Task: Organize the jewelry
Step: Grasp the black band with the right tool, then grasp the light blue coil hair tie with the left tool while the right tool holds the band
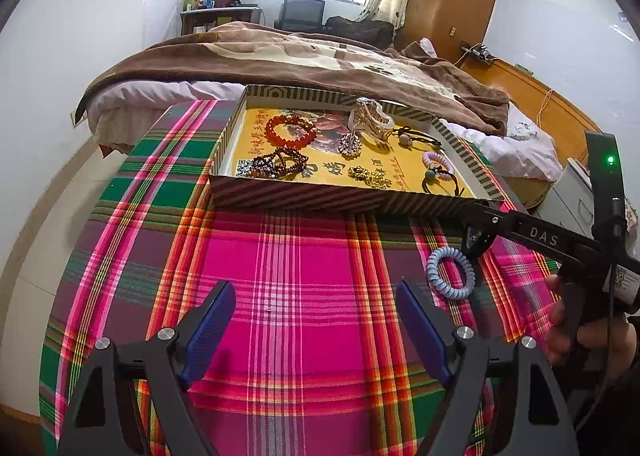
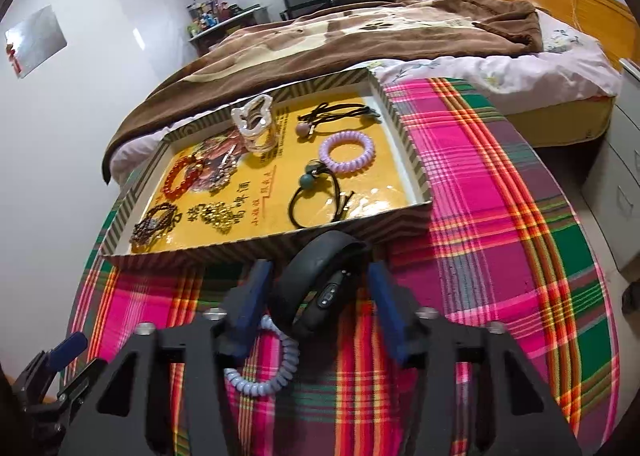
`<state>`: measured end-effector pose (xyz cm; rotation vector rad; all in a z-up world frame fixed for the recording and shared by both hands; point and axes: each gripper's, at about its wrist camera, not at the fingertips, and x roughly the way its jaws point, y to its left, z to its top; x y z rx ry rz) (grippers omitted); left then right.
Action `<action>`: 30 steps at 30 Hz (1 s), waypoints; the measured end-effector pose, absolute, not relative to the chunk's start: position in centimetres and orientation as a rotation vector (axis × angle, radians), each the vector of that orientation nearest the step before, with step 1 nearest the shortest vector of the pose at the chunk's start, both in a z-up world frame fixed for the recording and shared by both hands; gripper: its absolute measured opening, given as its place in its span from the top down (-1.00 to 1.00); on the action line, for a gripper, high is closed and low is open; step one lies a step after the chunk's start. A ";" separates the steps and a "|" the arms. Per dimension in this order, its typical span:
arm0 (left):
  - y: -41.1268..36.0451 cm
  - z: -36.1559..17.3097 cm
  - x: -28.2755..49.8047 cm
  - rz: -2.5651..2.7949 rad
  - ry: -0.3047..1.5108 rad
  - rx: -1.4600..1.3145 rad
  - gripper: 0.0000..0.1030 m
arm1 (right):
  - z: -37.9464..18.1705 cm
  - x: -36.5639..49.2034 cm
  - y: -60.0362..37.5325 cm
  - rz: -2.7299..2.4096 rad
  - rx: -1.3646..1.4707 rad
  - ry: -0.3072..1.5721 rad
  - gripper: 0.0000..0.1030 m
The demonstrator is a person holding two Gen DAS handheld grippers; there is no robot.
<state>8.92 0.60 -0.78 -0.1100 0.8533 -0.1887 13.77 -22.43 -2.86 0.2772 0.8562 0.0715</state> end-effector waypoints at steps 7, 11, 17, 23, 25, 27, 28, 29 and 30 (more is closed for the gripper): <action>-0.1 -1.1 9.2 -0.204 0.871 -0.105 -0.59 | -2.1 13.0 -22.6 0.099 0.280 0.834 0.71; -0.9 -1.3 9.3 -0.218 0.881 -0.093 -0.59 | -1.6 12.2 -23.3 0.118 0.288 0.808 0.71; -2.3 -1.6 10.3 -0.290 0.887 -0.078 -0.59 | -0.2 10.2 -24.9 0.159 0.313 0.753 0.71; -4.8 -2.3 12.1 -0.368 0.927 -0.034 -0.59 | 0.6 8.3 -26.9 0.177 0.320 0.731 0.71; -6.0 -2.6 12.5 -0.377 0.935 -0.013 -0.59 | 0.8 7.5 -27.6 0.173 0.320 0.721 0.71; -7.2 -2.9 12.8 -0.396 0.936 0.011 -0.59 | 0.9 6.8 -28.1 0.172 0.309 0.712 0.71; -7.5 -3.0 12.9 -0.398 0.939 0.015 -0.59 | 0.9 6.5 -28.3 0.169 0.305 0.708 0.71; -8.0 -3.2 13.1 -0.404 0.943 0.020 -0.59 | 0.9 6.4 -28.5 0.168 0.304 0.707 0.71; -8.3 -3.4 13.3 -0.404 0.946 0.023 -0.59 | 1.0 6.1 -28.7 0.169 0.304 0.705 0.71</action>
